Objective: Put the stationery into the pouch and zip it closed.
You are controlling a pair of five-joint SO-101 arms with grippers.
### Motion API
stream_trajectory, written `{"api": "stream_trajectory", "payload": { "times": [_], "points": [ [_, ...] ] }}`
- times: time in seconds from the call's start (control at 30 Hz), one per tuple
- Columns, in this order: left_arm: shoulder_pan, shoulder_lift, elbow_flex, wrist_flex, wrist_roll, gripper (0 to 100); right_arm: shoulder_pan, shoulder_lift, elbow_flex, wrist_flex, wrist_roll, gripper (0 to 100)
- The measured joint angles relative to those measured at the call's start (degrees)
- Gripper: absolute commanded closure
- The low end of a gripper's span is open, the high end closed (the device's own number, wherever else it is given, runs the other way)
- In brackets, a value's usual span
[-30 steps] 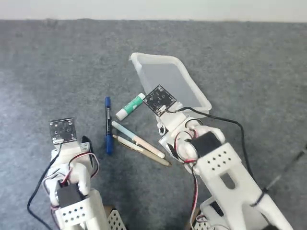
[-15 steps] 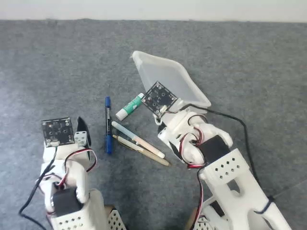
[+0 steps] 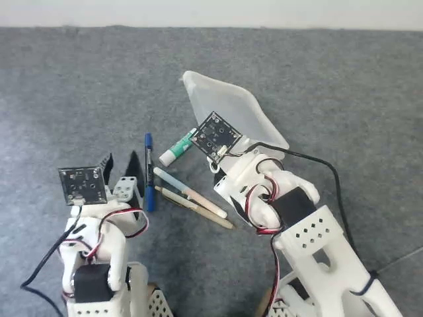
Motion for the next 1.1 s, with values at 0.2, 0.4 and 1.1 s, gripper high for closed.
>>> {"api": "stream_trajectory", "payload": {
  "times": [0.2, 0.4, 1.1],
  "points": [
    [2.73, 0.00, -1.32, 0.00, 4.84, 73, -0.09, -1.58, 1.93, -1.14, 0.00, 99.2],
    [8.62, 0.00, -1.32, 0.00, 5.10, 73, -0.35, -7.21, 5.89, -3.25, 0.00, 99.2],
    [21.63, 0.00, -3.60, 0.00, 5.01, 73, -4.75, -8.62, 8.53, -3.25, 0.00, 99.2]
  ]
}}
